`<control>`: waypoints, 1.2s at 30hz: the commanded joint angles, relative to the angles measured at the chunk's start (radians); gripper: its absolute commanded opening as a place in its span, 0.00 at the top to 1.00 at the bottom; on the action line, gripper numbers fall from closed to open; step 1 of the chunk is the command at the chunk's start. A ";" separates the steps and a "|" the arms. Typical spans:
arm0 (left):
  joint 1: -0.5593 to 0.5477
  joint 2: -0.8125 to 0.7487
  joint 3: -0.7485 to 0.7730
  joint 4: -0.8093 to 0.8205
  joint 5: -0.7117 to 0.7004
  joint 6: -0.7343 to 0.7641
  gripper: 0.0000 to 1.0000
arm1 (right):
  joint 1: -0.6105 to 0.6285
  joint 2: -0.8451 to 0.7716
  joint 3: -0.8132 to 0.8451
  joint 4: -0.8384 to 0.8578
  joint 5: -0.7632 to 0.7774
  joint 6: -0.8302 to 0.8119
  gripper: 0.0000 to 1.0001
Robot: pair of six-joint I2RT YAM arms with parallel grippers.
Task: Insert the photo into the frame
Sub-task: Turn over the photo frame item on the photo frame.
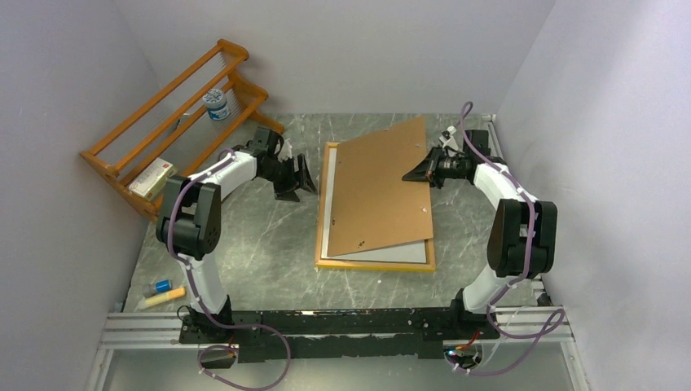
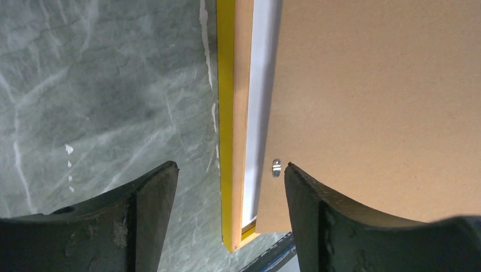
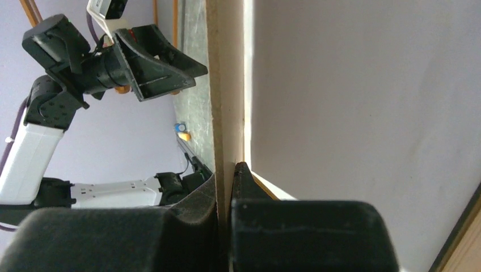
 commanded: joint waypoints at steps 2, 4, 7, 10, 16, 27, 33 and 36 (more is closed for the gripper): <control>-0.002 0.061 0.050 0.054 0.077 -0.029 0.33 | 0.035 0.025 0.034 0.060 -0.077 0.015 1.00; -0.002 0.089 0.062 0.051 0.082 -0.027 0.38 | 0.041 0.039 0.039 0.059 -0.071 0.017 1.00; -0.002 0.128 0.080 0.043 0.089 -0.017 0.42 | 0.047 0.061 0.047 0.038 -0.058 0.008 1.00; -0.001 0.157 0.090 0.044 0.096 -0.015 0.43 | 0.048 0.072 0.050 0.015 -0.039 -0.004 1.00; -0.001 0.193 0.104 0.053 0.119 -0.003 0.45 | 0.050 0.102 0.062 -0.013 0.001 -0.042 1.00; -0.001 0.214 0.121 0.043 0.138 0.008 0.49 | 0.110 0.123 0.048 0.009 0.095 -0.080 0.87; -0.002 0.225 0.126 0.022 0.116 0.019 0.52 | 0.110 0.064 -0.020 0.160 0.127 -0.036 1.00; -0.002 0.231 0.130 -0.002 0.087 0.028 0.54 | 0.110 0.059 -0.029 0.193 0.122 -0.035 1.00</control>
